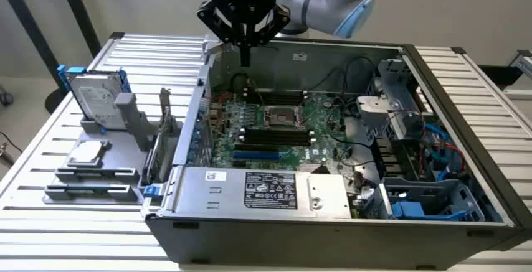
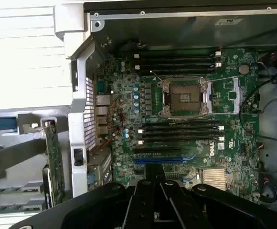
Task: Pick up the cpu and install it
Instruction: 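Reach for the cpu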
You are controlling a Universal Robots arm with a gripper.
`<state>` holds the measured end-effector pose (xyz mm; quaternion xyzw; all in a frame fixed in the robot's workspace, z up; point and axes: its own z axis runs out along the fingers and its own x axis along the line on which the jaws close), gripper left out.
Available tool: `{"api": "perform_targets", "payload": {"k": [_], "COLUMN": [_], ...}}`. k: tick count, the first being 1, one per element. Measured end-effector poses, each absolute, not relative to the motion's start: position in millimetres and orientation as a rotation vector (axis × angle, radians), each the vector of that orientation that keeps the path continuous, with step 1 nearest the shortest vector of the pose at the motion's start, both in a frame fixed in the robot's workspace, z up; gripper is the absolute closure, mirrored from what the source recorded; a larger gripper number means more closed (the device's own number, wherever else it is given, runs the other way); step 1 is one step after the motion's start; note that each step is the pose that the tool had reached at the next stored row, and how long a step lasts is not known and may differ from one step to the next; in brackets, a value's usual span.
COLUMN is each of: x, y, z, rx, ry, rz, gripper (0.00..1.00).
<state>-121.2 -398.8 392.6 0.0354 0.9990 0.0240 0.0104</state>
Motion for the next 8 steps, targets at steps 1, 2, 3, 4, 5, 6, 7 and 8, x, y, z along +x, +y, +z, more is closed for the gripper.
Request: {"api": "perform_targets", "payload": {"k": [1,2,3,4,5,6,7,8], "x": [-121.2,-121.2,-121.2,-121.2,-121.2,-121.2,-121.2,-121.2], "y": [-398.8,-398.8,-398.8,-398.8,-398.8,-398.8,-398.8,-398.8], "z": [392.6,392.6,392.6,392.6,392.6,392.6,392.6,392.6], "rx": [0.110,0.110,0.110,0.110,0.110,0.110,0.110,0.110], "ry": [3.118,3.118,3.118,3.118,3.118,3.118,3.118,3.118], "rz": [0.075,0.075,0.075,0.075,0.075,0.075,0.075,0.075], "gripper": [0.89,0.89,0.89,0.89,0.89,0.89,0.89,0.89]}}
